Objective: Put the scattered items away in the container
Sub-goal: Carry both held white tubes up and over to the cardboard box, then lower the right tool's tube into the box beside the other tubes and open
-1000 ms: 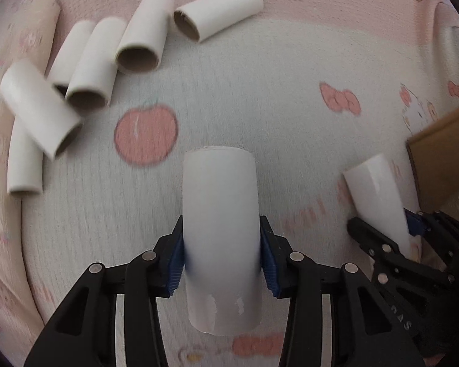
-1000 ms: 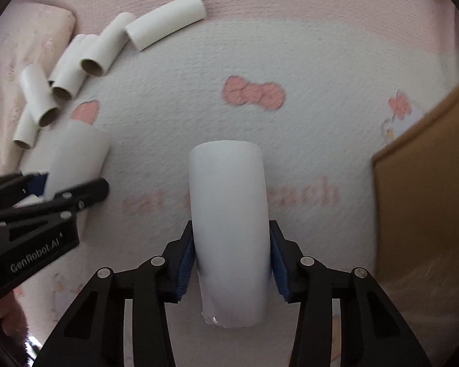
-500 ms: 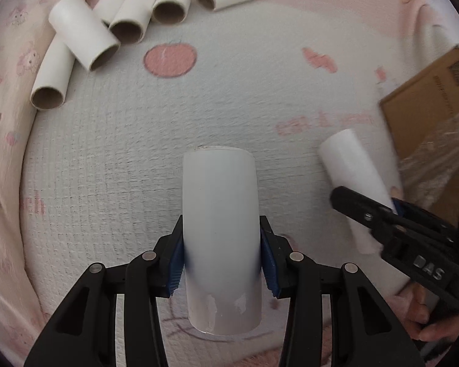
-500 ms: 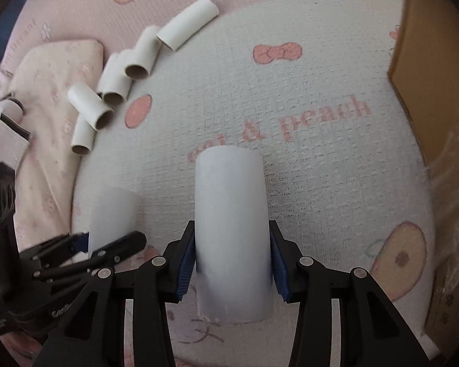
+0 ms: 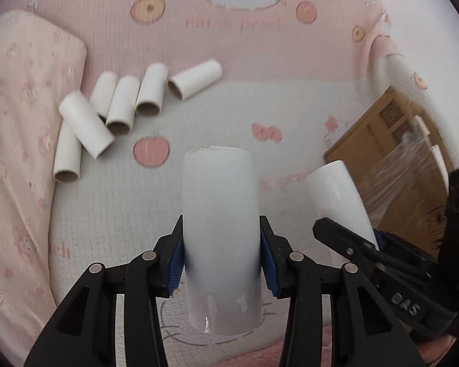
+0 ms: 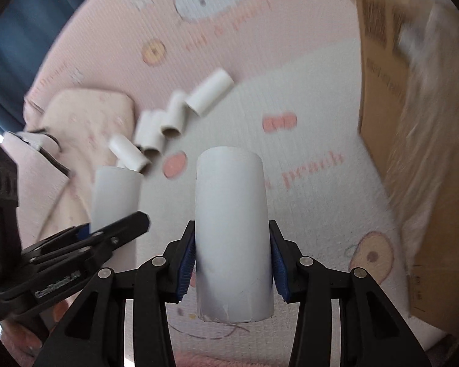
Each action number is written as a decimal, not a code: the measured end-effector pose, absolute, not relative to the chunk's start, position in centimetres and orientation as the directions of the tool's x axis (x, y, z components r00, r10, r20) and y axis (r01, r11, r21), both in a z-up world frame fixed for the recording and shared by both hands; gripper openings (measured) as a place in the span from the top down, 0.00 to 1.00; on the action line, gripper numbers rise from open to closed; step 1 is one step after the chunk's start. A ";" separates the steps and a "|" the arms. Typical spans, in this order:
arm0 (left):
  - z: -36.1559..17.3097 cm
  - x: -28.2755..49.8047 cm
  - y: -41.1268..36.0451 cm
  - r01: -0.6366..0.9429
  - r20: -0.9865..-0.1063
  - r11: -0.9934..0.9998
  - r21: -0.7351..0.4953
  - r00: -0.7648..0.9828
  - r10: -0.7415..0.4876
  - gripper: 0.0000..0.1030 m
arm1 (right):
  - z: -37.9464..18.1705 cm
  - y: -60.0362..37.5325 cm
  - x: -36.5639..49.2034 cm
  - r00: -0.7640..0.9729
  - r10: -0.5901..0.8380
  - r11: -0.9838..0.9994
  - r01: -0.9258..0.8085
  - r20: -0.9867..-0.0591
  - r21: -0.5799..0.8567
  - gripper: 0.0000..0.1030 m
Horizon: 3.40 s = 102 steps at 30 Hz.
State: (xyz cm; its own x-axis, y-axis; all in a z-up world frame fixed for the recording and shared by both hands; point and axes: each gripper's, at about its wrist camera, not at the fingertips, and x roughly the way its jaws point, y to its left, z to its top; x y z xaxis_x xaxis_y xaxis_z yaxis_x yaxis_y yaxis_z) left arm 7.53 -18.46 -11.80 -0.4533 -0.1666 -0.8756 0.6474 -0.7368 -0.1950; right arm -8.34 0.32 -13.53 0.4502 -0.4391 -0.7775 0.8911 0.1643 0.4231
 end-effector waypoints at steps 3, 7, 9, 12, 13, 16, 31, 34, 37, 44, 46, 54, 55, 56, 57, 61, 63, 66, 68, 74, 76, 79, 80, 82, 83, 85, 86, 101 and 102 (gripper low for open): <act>-10.2 6.7 -17.3 0.633 -0.852 -0.751 -0.189 -0.486 -0.194 0.55 | -11.3 1.1 -9.1 0.466 -0.486 0.171 0.880 -0.739 0.443 0.60; -7.8 6.1 -15.0 0.609 -0.826 -0.782 -0.132 -0.504 -0.253 0.55 | -9.0 2.2 -10.3 0.450 -0.546 0.161 0.884 -0.706 0.439 0.60; -6.2 6.3 -13.9 0.596 -0.815 -0.794 -0.119 -0.515 -0.265 0.55 | -8.1 2.9 -10.9 0.457 -0.574 0.164 0.877 -0.679 0.452 0.60; -4.0 6.3 -12.9 0.585 -0.798 -0.802 -0.121 -0.538 -0.272 0.55 | -6.6 3.8 -12.3 0.475 -0.607 0.164 0.859 -0.637 0.484 0.60; -3.1 6.2 -12.6 0.578 -0.791 -0.806 -0.128 -0.550 -0.268 0.55 | -6.1 4.1 -12.6 0.475 -0.620 0.167 0.857 -0.624 0.487 0.60; -1.0 5.4 -11.4 0.538 -0.764 -0.832 -0.133 -0.591 -0.260 0.55 | -4.6 5.0 -13.6 0.471 -0.656 0.178 0.856 -0.590 0.486 0.60; 3.0 -3.9 -2.6 0.254 -0.690 -0.958 -0.134 -0.717 -0.094 0.55 | -0.6 8.5 -22.7 0.359 -0.808 0.042 0.827 -0.468 0.560 0.60; 2.8 -6.1 -2.3 0.200 -0.693 -0.968 -0.148 -0.720 -0.043 0.55 | -0.1 7.5 -24.9 0.316 -0.812 0.000 0.840 -0.490 0.543 0.60; 2.4 -8.1 -2.3 0.167 -0.691 -0.971 -0.168 -0.722 -0.005 0.55 | 0.0 5.7 -26.1 0.391 -0.734 0.104 0.873 -0.555 0.477 0.60; 0.3 -12.1 -3.4 0.122 -0.715 -0.975 -0.185 -0.698 0.048 0.55 | -1.7 0.7 -26.7 0.300 -0.675 0.040 0.927 -0.674 0.373 0.60; -0.4 -13.1 -4.0 0.110 -0.730 -0.975 -0.194 -0.680 0.069 0.55 | -2.0 -0.2 -26.4 0.288 -0.646 0.060 0.943 -0.707 0.328 0.60; -2.9 -16.3 -5.6 0.080 -0.770 -0.967 -0.244 -0.622 0.142 0.55 | -4.2 -6.2 -26.3 0.292 -0.485 0.127 0.956 -0.824 0.265 0.60; -3.1 -16.6 -5.8 0.082 -0.773 -0.967 -0.242 -0.618 0.141 0.55 | -4.5 -6.9 -26.1 0.283 -0.466 0.126 0.959 -0.838 0.253 0.60; -3.2 -16.9 -6.0 0.080 -0.775 -0.968 -0.240 -0.616 0.141 0.55 | -5.0 -7.8 -26.1 0.274 -0.435 0.126 0.962 -0.858 0.243 0.60; -3.4 -17.2 -6.2 0.077 -0.776 -0.968 -0.238 -0.614 0.142 0.55 | -5.4 -8.4 -26.1 0.277 -0.413 0.130 0.961 -0.867 0.244 0.60; -3.7 -18.0 -7.2 0.070 -0.775 -0.968 -0.240 -0.614 0.148 0.55 | -7.9 -10.6 -25.7 0.287 -0.287 0.134 0.957 -0.914 0.258 0.60; -3.6 -18.3 -7.8 0.068 -0.768 -0.964 -0.258 -0.620 0.162 0.55 | -9.4 -11.3 -25.1 0.290 -0.219 0.145 0.954 -0.932 0.263 0.60; -3.6 -18.7 -8.6 0.070 -0.761 -0.958 -0.279 -0.624 0.176 0.55 | -11.6 -12.2 -24.0 0.259 -0.129 0.166 0.957 -0.957 0.236 0.60; -3.6 -19.1 -9.1 0.079 -0.765 -0.953 -0.292 -0.618 0.183 0.55 | -12.7 -12.6 -23.2 0.213 -0.092 0.192 0.962 -0.973 0.193 0.60; -4.1 -20.0 -10.1 0.095 -0.784 -0.942 -0.323 -0.584 0.210 0.55 | -15.0 -13.8 -22.5 0.173 -0.042 0.200 0.966 -0.984 0.161 0.60; -4.2 -20.1 -10.2 0.101 -0.789 -0.947 -0.306 -0.584 0.193 0.55 | -15.3 -14.0 -22.3 0.181 -0.041 0.206 0.964 -0.983 0.169 0.60; -4.6 -20.1 -10.6 0.108 -0.793 -0.940 -0.323 -0.574 0.207 0.55 | -16.4 -14.0 -22.2 0.182 -0.010 0.208 0.962 -0.983 0.176 0.60; -4.8 -20.2 -10.7 0.110 -0.795 -0.936 -0.333 -0.568 0.216 0.55 | -16.9 -13.9 -22.2 0.189 0.010 0.207 0.960 -0.982 0.187 0.60; -5.1 -20.2 -10.8 0.111 -0.798 -0.931 -0.348 -0.556 0.232 0.55 | -17.6 -13.8 -22.3 0.199 0.040 0.203 0.958 -0.979 0.202 0.59; -5.2 -20.2 -10.8 0.109 -0.800 -0.930 -0.352 -0.550 0.238 0.55 | -17.9 -13.7 -22.4 0.197 0.049 0.199 0.959 -0.979 0.203 0.59; -5.3 -20.2 -10.7 0.111 -0.803 -0.930 -0.351 -0.546 0.238 0.55 | -18.2 -13.6 -22.7 0.199 0.061 0.191 0.959 -0.978 0.207 0.59; -5.3 -20.2 -10.6 0.110 -0.804 -0.931 -0.349 -0.544 0.238 0.55 | -18.4 -13.6 -22.9 0.207 0.067 0.189 0.958 -0.976 0.216 0.59; -5.5 -20.5 -10.1 0.105 -0.819 -0.934 -0.341 -0.521 0.240 0.55 | -20.6 -12.5 -24.7 -0.058 0.116 0.437 0.899 -0.992 -0.002 0.64; -5.5 -20.5 -10.1 0.105 -0.821 -0.935 -0.338 -0.519 0.238 0.55 | -20.6 -12.4 -24.7 -0.075 0.122 0.449 0.893 -0.990 -0.012 0.65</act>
